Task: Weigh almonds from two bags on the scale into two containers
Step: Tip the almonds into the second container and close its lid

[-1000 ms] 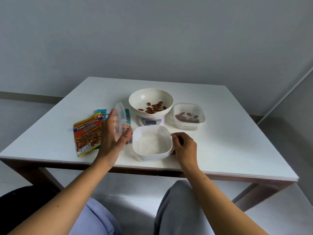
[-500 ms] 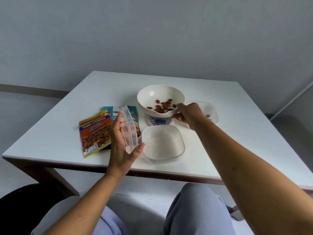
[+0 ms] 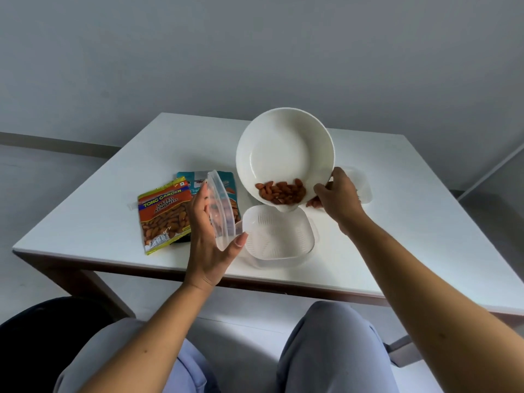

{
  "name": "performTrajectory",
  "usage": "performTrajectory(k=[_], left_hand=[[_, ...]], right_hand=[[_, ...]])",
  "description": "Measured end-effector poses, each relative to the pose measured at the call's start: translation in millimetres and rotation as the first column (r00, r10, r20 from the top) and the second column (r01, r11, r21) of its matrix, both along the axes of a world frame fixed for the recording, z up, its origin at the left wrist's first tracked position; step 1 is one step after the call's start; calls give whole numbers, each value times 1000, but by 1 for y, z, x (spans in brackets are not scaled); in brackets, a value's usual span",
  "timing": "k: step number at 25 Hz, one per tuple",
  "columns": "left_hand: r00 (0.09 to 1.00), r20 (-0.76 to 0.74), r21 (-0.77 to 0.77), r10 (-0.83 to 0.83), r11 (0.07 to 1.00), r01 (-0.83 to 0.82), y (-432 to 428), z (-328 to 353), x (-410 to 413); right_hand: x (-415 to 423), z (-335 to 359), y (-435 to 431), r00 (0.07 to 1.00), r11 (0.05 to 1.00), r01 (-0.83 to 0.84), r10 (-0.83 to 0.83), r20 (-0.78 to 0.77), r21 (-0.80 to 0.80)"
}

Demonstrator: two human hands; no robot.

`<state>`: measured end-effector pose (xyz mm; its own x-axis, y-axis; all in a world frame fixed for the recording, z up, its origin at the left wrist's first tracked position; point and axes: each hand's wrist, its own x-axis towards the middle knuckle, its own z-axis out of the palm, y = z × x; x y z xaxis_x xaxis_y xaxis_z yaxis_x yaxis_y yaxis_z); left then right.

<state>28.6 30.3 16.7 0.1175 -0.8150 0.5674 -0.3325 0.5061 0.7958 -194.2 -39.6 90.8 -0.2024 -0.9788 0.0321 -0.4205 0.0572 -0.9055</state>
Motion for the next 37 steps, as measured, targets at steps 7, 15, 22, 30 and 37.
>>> performTrajectory(k=[7,15,22,30,37], left_hand=[[1000,-21,-9,18,1000,-19,-2,-2,0],[998,-67,19,0,1000,1,0,1,-1],[999,-46,5,6,1000,-6,0,1,0],[999,-28,44,18,999,-17,1,0,-1],[999,35,85,7,996,-10,-2,-5,1]], right_hand=[[-8,-19,29,993,972,-87,67,-97,-220],[-9,-29,39,990,903,-126,90,-106,-412],[-4,-22,28,999,927,-54,50,-20,-371],[14,7,-29,964,983,74,-113,241,166],[25,0,-44,979,975,131,-156,135,178]])
